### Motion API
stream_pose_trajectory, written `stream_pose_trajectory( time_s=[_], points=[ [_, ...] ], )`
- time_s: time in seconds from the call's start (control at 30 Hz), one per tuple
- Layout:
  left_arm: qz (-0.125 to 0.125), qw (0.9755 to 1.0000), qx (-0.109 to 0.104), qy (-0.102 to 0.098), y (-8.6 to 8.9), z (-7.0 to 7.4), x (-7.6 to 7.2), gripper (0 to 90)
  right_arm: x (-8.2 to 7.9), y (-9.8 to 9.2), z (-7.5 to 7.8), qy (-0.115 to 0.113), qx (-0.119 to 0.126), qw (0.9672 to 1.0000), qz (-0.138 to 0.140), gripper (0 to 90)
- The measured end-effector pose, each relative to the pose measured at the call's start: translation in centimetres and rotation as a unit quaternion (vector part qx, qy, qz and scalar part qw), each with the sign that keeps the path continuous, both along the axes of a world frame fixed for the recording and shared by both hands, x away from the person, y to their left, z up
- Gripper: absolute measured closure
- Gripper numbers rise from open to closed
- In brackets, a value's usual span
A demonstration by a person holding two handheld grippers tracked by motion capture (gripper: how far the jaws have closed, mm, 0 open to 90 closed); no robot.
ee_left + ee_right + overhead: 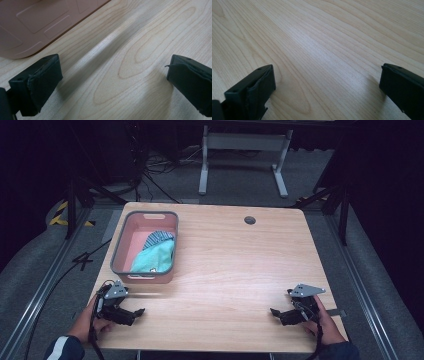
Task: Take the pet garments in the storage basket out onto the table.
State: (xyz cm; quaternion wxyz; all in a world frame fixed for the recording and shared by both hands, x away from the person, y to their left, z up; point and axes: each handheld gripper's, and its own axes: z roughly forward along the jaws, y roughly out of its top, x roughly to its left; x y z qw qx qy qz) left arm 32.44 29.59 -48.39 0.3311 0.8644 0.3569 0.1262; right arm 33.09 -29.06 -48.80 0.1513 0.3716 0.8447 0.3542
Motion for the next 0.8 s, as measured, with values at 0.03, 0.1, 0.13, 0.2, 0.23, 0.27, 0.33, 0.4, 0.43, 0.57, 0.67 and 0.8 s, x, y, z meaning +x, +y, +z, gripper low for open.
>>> stream_pose_trajectory(
  time_s=[0.03,0.1,0.13,0.2,0.23,0.27,0.33,0.4,0.43,0.57,0.67,0.8],
  points=[
    [0.000,1.0000,0.000,0.000,0.0,0.0,0.0,0.0,0.0,0.0,0.0,0.000,0.000,1.0000,0.000,0.6],
    [0.000,1.0000,0.001,0.001,0.0,0.0,0.0,0.0,0.0,0.0,0.0,0.000,0.000,1.0000,0.000,0.6],
    [0.001,1.0000,0.001,0.001,0.0,0.0,0.0,0.0,0.0,0.0,0.0,0.000,0.000,1.0000,0.000,0.6],
    [0.007,1.0000,0.006,0.004,-0.1,0.1,0.0,0.2,0.0,0.0,0.0,0.000,0.000,1.0000,0.000,0.6],
    [0.012,0.9999,0.009,0.006,-0.1,0.2,-0.1,0.8,0.0,0.0,0.0,0.000,0.000,1.0000,0.000,0.6],
    [0.024,0.9997,0.010,0.005,-0.2,0.3,-0.2,2.4,0.0,0.0,0.0,0.000,0.000,1.0000,0.000,0.6],
    [0.042,0.9989,0.016,0.011,-0.1,0.7,-0.5,9.3,0.0,0.0,0.0,0.000,0.000,1.0000,0.000,0.6],
    [0.028,0.9992,0.023,0.018,0.0,1.0,-0.6,16.9,0.0,0.0,0.0,0.000,0.000,1.0000,0.000,0.6],
    [0.028,0.9992,0.023,0.018,0.0,1.0,-0.6,15.9,0.0,0.0,0.0,0.000,0.000,1.0000,0.000,0.6],
    [0.008,0.9987,0.042,0.026,0.0,1.7,-0.6,17.0,0.0,0.0,0.0,0.000,0.000,1.0000,0.000,0.6],
    [0.009,0.9991,0.040,0.008,0.0,3.1,-1.0,19.1,0.0,0.0,0.0,0.000,0.000,1.0000,0.000,0.6],
    [0.007,0.9991,0.040,-0.008,0.1,4.4,-1.4,18.9,0.0,0.0,0.0,0.000,0.000,1.0000,0.000,0.6]
  ],
)
